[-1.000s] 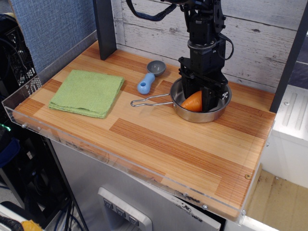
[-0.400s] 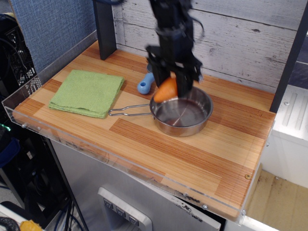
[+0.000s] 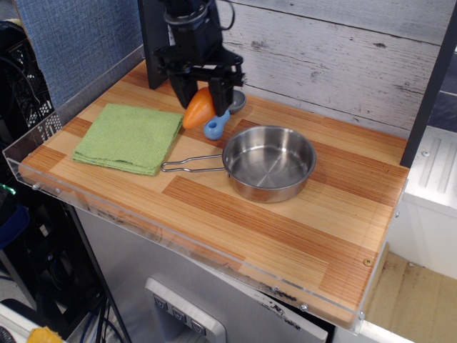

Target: Pick up the carrot and place it behind the green cloth

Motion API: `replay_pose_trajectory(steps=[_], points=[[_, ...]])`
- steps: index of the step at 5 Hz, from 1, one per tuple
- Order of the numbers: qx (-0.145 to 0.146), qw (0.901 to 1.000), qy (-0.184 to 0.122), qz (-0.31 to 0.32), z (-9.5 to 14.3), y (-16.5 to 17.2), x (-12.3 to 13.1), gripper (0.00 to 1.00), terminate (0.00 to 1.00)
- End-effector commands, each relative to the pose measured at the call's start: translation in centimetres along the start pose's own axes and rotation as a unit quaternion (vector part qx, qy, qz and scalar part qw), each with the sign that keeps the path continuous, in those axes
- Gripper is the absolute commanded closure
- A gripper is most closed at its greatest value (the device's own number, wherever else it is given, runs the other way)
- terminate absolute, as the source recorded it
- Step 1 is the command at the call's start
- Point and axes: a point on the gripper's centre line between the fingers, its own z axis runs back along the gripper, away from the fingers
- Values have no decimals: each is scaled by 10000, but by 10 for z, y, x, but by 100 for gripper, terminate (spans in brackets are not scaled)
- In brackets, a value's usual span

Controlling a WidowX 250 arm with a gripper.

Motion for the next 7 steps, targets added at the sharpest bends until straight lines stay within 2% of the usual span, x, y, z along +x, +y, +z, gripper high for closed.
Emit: replay_pose_trajectory(steps=[1,2,4,6,7], points=[[898,9939,-628,107,-3,23,21,100,0],[1099,9907,-793,75,-1,25,32,100,0],[1226,9886,-826,269,8,46,47,100,0],[1332,9876,-746,369,9,61,56,100,0],[1322,9883,-626,423,1,68,54,100,0]])
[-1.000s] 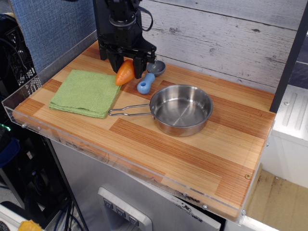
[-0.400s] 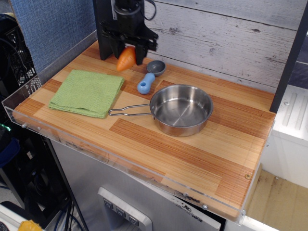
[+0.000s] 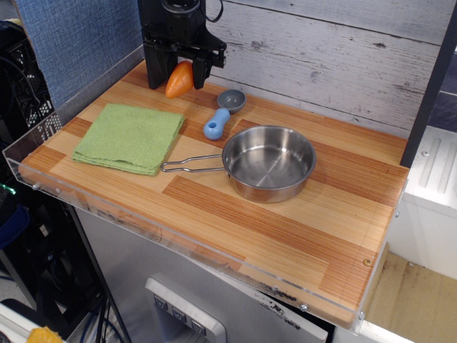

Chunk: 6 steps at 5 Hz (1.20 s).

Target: Pick up the carrot and place it behind the green cloth

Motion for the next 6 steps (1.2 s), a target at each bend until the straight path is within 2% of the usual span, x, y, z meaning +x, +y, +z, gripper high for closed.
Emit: replay_pose_trajectory(steps=[1,2,3,5,6], points=[[87,9999,-29,54,4,13,0,100,0],[147,9998,108,34,-7,16,-2,100,0],[148,9998,146,58,-8,21,-3,0,0],[150,9998,-74,86,8,24,-6,0,0],[124,9992,-341,152,28,25,-10,0,0]])
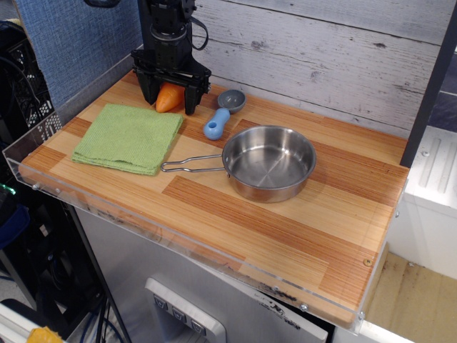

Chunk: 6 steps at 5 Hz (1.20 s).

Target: Pick up the carrot and place it behind the green cloth

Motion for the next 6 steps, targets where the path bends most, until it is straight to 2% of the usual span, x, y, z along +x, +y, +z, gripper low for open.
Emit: replay_pose_trajectory(steps=[1,2,3,4,5,6], points=[[53,9942,-1053,229,79,9,-7,0,0],[-124,9927,-1148,344,96,7,-15,0,0],[-526,9947,-782,409,106,-7,-20,0,0],[-902,9945,-501,193,123,-37,-27,0,0],[-1088,9927,-505,-119,136,-58,-37,0,0],[-1046,9922,-608,-302,148,-66,-45,0,0]])
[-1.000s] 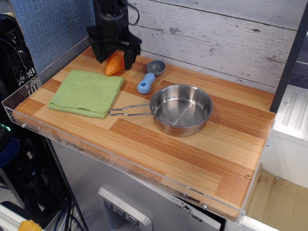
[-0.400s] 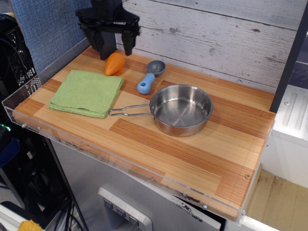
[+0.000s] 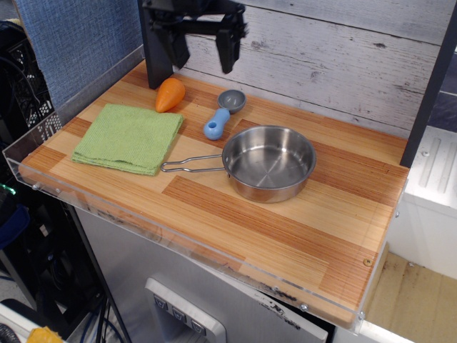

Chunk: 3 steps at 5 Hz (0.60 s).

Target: Pick up the carrot and place it behind the green cloth

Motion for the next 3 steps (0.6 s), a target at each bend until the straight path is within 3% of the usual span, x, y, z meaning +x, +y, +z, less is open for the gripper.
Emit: replay_pose_trajectory(steps=[1,2,3], points=[[159,9988,-342,-318,39,-13,-15,0,0],[192,9987,-319,-353,41,-11,-16,0,0],[629,9973,-216,-323,40,-7,-17,0,0]])
